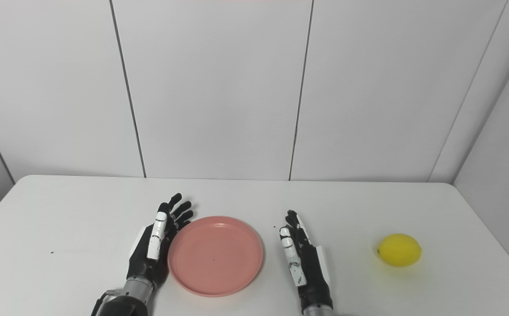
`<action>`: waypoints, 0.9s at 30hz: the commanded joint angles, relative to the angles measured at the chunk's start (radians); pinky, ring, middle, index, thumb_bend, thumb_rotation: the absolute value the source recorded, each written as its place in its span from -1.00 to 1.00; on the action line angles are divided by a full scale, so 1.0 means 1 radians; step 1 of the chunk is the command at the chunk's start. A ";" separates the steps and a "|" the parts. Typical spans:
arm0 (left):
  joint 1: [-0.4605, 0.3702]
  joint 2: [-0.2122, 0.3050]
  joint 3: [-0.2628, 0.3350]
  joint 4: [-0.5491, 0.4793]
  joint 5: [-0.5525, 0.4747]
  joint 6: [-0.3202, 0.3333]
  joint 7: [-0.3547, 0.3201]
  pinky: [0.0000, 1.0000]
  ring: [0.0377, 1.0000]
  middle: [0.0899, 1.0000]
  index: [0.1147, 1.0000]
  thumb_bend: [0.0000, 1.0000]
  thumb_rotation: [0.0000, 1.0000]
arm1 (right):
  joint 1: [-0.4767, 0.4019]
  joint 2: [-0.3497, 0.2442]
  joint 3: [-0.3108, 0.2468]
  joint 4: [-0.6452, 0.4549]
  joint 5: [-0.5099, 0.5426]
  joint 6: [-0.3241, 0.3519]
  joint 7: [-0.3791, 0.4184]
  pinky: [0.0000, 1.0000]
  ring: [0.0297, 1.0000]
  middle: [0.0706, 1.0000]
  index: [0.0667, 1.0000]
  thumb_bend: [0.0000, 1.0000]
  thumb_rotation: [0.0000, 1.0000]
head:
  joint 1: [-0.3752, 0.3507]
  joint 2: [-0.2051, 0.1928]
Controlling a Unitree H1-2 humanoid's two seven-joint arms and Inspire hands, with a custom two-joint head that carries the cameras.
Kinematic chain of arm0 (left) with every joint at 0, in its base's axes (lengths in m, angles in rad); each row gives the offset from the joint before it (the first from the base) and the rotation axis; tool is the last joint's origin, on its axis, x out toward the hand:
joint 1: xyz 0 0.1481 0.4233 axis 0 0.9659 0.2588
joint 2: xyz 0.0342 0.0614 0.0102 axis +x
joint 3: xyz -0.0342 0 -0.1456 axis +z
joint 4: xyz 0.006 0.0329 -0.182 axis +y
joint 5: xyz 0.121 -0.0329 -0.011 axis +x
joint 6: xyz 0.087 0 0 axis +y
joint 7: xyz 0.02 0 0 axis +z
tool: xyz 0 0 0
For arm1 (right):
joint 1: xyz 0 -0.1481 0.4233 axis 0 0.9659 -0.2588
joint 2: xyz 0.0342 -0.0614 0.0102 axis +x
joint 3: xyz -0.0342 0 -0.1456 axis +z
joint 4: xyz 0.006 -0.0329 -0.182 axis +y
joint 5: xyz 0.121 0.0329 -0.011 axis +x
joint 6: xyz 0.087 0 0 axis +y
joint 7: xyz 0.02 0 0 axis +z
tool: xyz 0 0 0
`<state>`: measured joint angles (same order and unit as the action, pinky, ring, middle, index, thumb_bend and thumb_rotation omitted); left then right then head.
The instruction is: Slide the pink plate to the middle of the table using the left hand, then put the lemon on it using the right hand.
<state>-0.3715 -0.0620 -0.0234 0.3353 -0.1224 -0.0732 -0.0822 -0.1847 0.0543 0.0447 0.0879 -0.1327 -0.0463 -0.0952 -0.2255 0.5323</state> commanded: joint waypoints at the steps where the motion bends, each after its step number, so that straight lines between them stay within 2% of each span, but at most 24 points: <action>1: 0.010 -0.014 -0.011 -0.003 0.017 0.002 0.004 0.85 0.80 0.82 0.86 0.31 1.00 | -0.028 0.011 0.006 -0.014 0.001 -0.061 -0.005 0.83 0.83 0.86 0.85 0.25 1.00 | 0.001 0.000; 5: 0.008 -0.015 -0.021 0.014 0.017 -0.008 -0.005 0.87 0.82 0.83 0.88 0.31 1.00 | -0.029 0.010 0.010 -0.014 -0.008 -0.067 -0.009 0.82 0.83 0.85 0.84 0.22 1.00 | -0.017 0.000; 14: 0.004 -0.007 -0.028 0.026 0.029 -0.014 -0.012 0.85 0.83 0.82 0.87 0.32 1.00 | -0.042 0.006 0.006 -0.021 -0.029 -0.043 -0.023 0.80 0.82 0.88 0.85 0.34 1.00 | -0.050 0.001; 17: 0.003 0.000 -0.022 0.008 0.015 0.006 -0.021 0.85 0.83 0.83 0.87 0.32 1.00 | -0.042 -0.028 0.014 -0.059 -0.160 -0.023 -0.072 0.78 0.84 0.87 0.86 0.29 1.00 | -0.107 0.007; 20: 0.001 0.008 -0.019 0.005 0.012 0.007 -0.029 0.86 0.83 0.83 0.88 0.30 1.00 | -0.044 -0.040 0.009 -0.085 -0.216 -0.015 -0.097 0.80 0.86 0.87 0.88 0.29 0.98 | -0.122 0.011; 22: -0.002 0.015 -0.018 0.006 0.017 0.006 -0.030 0.85 0.82 0.83 0.87 0.30 1.00 | -0.047 -0.044 -0.001 -0.113 -0.263 0.002 -0.126 0.78 0.85 0.86 0.89 0.30 0.82 | -0.148 0.014; 23: -0.002 0.018 -0.017 0.006 0.018 0.007 -0.030 0.83 0.82 0.83 0.87 0.31 1.00 | -0.049 -0.045 -0.008 -0.128 -0.287 0.015 -0.143 0.77 0.84 0.85 0.88 0.34 0.54 | -0.157 0.015; 25: -0.003 0.021 -0.015 -0.001 0.015 0.015 -0.032 0.82 0.81 0.83 0.86 0.32 1.00 | -0.052 -0.048 -0.025 -0.150 -0.320 0.039 -0.165 0.78 0.83 0.84 0.87 0.41 0.16 | -0.173 0.017; 27: -0.004 0.028 -0.014 -0.001 0.015 0.016 -0.038 0.82 0.82 0.83 0.86 0.32 1.00 | -0.055 -0.051 -0.044 -0.176 -0.343 0.072 -0.173 0.77 0.83 0.84 0.87 0.44 0.03 | -0.192 0.020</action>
<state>-0.3722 -0.0441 -0.0386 0.3355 -0.1039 -0.0658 -0.1067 -0.2009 0.0065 0.0117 -0.0426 -0.4542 -0.0022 -0.2482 -0.4186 0.5507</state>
